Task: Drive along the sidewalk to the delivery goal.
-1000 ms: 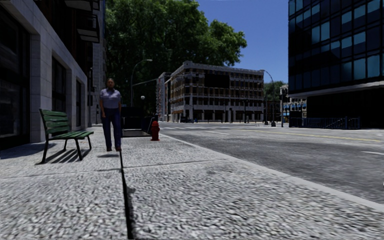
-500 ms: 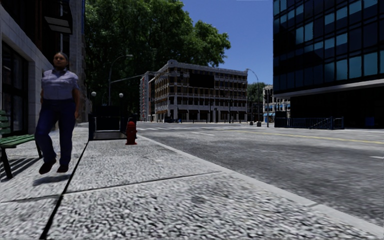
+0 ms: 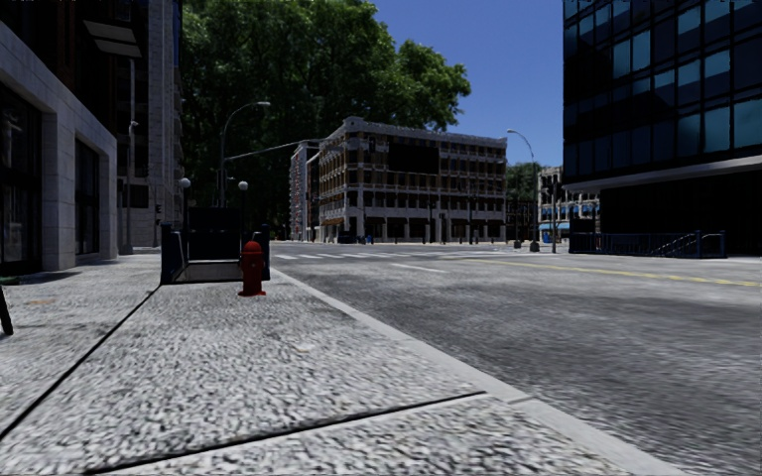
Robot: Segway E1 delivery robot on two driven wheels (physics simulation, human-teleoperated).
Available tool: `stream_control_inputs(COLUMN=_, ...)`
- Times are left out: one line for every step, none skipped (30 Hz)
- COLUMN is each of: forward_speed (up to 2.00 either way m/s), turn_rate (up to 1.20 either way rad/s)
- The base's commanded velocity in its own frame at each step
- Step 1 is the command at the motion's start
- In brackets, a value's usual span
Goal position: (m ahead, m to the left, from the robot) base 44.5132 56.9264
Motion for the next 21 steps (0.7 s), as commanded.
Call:
stream_control_inputs(forward_speed=1.97, turn_rate=0.56)
stream_control_inputs(forward_speed=1.97, turn_rate=0.57)
stream_control_inputs(forward_speed=1.97, turn_rate=0.57)
stream_control_inputs(forward_speed=1.97, turn_rate=0.57)
stream_control_inputs(forward_speed=1.97, turn_rate=0.57)
stream_control_inputs(forward_speed=1.97, turn_rate=0.57)
stream_control_inputs(forward_speed=1.97, turn_rate=0.57)
stream_control_inputs(forward_speed=1.97, turn_rate=0.57)
stream_control_inputs(forward_speed=1.97, turn_rate=0.57)
stream_control_inputs(forward_speed=1.97, turn_rate=0.57)
stream_control_inputs(forward_speed=1.97, turn_rate=0.57)
stream_control_inputs(forward_speed=1.97, turn_rate=0.57)
stream_control_inputs(forward_speed=1.97, turn_rate=0.57)
stream_control_inputs(forward_speed=1.97, turn_rate=0.57)
stream_control_inputs(forward_speed=1.97, turn_rate=0.57)
stream_control_inputs(forward_speed=1.97, turn_rate=0.57)
stream_control_inputs(forward_speed=1.97, turn_rate=0.57)
stream_control_inputs(forward_speed=1.97, turn_rate=0.57)
stream_control_inputs(forward_speed=1.97, turn_rate=0.56)
stream_control_inputs(forward_speed=1.97, turn_rate=0.55)
stream_control_inputs(forward_speed=1.97, turn_rate=0.55)
